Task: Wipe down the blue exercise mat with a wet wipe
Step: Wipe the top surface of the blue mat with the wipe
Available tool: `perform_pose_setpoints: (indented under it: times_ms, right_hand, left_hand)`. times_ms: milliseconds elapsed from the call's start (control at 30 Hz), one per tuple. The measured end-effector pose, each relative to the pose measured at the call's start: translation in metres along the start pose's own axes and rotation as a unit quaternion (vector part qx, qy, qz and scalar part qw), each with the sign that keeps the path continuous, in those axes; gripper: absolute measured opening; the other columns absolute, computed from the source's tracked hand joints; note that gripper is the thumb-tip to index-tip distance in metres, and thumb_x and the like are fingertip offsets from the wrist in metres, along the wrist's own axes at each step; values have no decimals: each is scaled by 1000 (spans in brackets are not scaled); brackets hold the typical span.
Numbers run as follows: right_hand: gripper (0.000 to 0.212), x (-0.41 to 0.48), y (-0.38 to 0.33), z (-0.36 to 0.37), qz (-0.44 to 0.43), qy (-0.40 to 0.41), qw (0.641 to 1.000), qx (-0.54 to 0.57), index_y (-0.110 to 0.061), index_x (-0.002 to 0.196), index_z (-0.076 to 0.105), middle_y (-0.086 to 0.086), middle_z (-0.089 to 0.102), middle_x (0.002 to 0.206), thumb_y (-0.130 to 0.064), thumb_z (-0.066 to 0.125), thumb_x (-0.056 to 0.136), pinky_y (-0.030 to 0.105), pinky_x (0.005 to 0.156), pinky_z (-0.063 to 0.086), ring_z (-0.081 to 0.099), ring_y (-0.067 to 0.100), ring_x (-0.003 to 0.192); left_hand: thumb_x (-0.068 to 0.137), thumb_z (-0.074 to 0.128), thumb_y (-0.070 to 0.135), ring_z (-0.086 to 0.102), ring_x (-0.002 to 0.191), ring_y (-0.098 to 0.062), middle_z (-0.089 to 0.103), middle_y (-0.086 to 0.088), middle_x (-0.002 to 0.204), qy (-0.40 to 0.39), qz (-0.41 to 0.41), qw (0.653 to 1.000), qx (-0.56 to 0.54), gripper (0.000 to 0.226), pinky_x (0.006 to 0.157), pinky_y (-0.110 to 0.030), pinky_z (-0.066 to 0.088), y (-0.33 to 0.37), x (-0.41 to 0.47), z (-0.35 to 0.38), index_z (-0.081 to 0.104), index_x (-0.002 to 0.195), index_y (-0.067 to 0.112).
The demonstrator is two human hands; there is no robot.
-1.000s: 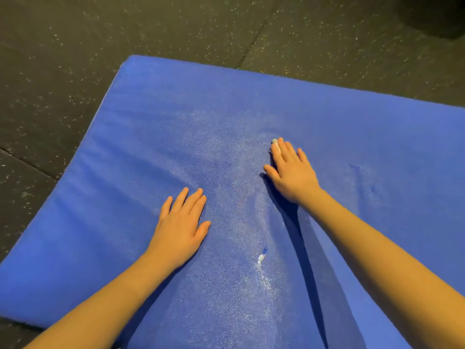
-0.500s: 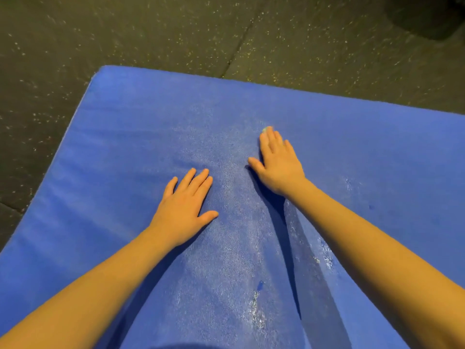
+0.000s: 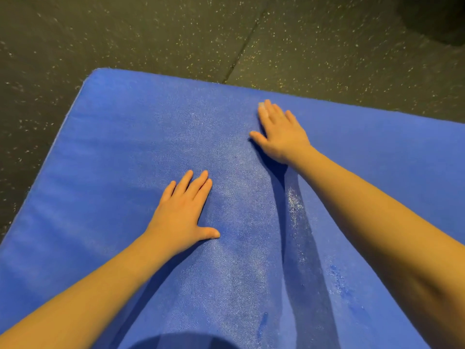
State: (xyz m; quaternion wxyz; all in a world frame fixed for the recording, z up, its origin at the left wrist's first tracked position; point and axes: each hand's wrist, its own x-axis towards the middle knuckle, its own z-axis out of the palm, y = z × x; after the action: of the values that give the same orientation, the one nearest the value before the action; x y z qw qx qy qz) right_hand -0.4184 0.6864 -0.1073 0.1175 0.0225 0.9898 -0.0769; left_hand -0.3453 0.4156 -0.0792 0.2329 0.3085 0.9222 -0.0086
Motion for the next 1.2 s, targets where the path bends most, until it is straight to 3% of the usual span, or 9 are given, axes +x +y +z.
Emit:
perform_pose_setpoints:
  times_ms: [133,300,467,600,767,967,1033,1100,1200]
  right_hand:
    - [71,23,12,-15,161,-12,986,43,-5,153,9,12,3,161,-50,27,101,43,118,8,6,25,148]
    - [79,18,1,-11,-4,-29,1000,8,-6,153,9,10,4,161,-55,35,97,43,118,10,9,24,147]
    - [72,12,38,-13,186,22,982,12,-2,150,16,14,12,159,-51,29,100,43,117,11,12,27,145]
    - [78,3,16,0,27,13,999,32,-2,151,13,13,9,160,-53,37,97,42,118,12,10,28,146]
    - [69,-8,42,-1,201,51,977,57,-5,153,9,10,5,161,-46,29,101,43,119,5,6,24,147]
    - [73,-32,30,11,51,37,998,24,-8,154,6,8,2,162,-50,32,100,41,120,3,2,24,148]
    - [69,-31,45,3,142,47,988,40,-8,154,6,7,2,162,-47,29,102,41,120,1,1,23,149]
    - [70,-36,36,5,182,54,979,71,-6,153,8,9,3,162,-47,31,101,42,120,3,2,24,148]
    - [76,-67,12,23,44,41,996,65,-7,154,8,9,4,162,-50,37,98,42,119,4,3,26,148]
  left_hand:
    - [79,50,74,-17,147,-21,-19,6,159,-7,-3,1000,5,109,118,-42,-3,2,-1,-2,-8,153,20]
    - [78,53,72,-15,147,-22,-16,4,160,-1,-6,1000,-14,109,118,-42,-1,3,-2,-1,-3,154,19]
    - [76,58,70,-9,148,-24,-7,3,161,17,3,999,-28,108,118,-44,3,3,-2,2,6,154,16]
    - [74,60,69,-6,149,-25,-2,2,161,20,2,999,-33,108,118,-46,6,2,-1,3,10,153,15]
    - [74,62,66,-4,149,-26,0,0,161,20,1,999,-33,107,118,-48,8,4,-3,4,12,153,13]
    - [79,54,69,-11,148,-24,-11,1,161,1,-7,1000,-7,106,118,-45,3,6,-2,0,1,154,15]
    - [75,61,67,2,149,-28,0,-4,162,5,6,1000,12,109,118,-49,14,8,-3,-5,11,153,10]
    - [55,82,60,41,135,-38,39,-16,149,28,52,997,59,110,101,-60,40,12,-4,-2,46,138,-2]
    - [41,73,68,58,115,-44,58,-20,131,43,63,995,58,108,82,-62,50,26,-9,16,63,118,-7]
